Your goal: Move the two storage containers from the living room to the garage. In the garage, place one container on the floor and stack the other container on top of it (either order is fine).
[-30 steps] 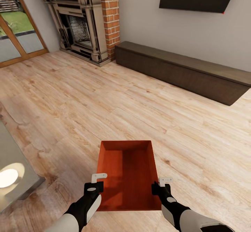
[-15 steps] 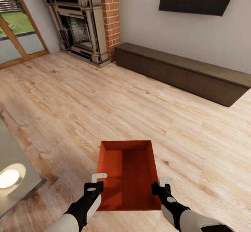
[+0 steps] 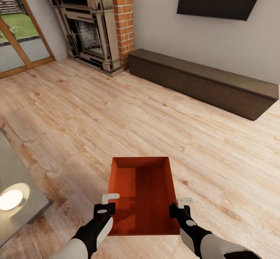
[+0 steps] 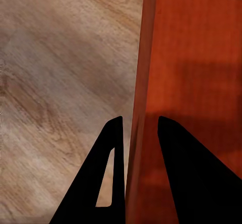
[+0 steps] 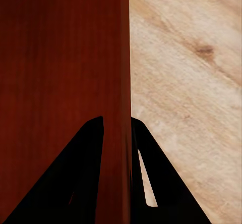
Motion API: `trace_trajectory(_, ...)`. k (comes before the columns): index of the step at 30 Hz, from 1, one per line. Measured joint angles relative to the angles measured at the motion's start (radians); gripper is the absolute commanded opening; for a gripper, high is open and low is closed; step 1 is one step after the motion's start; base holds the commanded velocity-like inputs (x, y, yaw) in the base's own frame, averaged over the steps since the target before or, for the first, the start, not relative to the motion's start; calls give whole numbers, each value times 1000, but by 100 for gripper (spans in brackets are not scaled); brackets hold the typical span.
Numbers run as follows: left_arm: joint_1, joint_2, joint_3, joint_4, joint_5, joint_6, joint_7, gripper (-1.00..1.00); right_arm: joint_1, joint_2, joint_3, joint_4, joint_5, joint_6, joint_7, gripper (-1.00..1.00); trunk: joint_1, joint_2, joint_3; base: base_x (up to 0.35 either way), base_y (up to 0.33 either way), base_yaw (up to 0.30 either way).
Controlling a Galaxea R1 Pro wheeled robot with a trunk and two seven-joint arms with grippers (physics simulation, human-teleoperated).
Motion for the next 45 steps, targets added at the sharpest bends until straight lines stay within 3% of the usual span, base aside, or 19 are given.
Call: trace_trajectory(45, 0, 0, 0, 1, -1, 0, 0, -100, 0, 0, 1, 1, -1, -1, 0, -100, -173, 315, 141, 0, 0, 0)
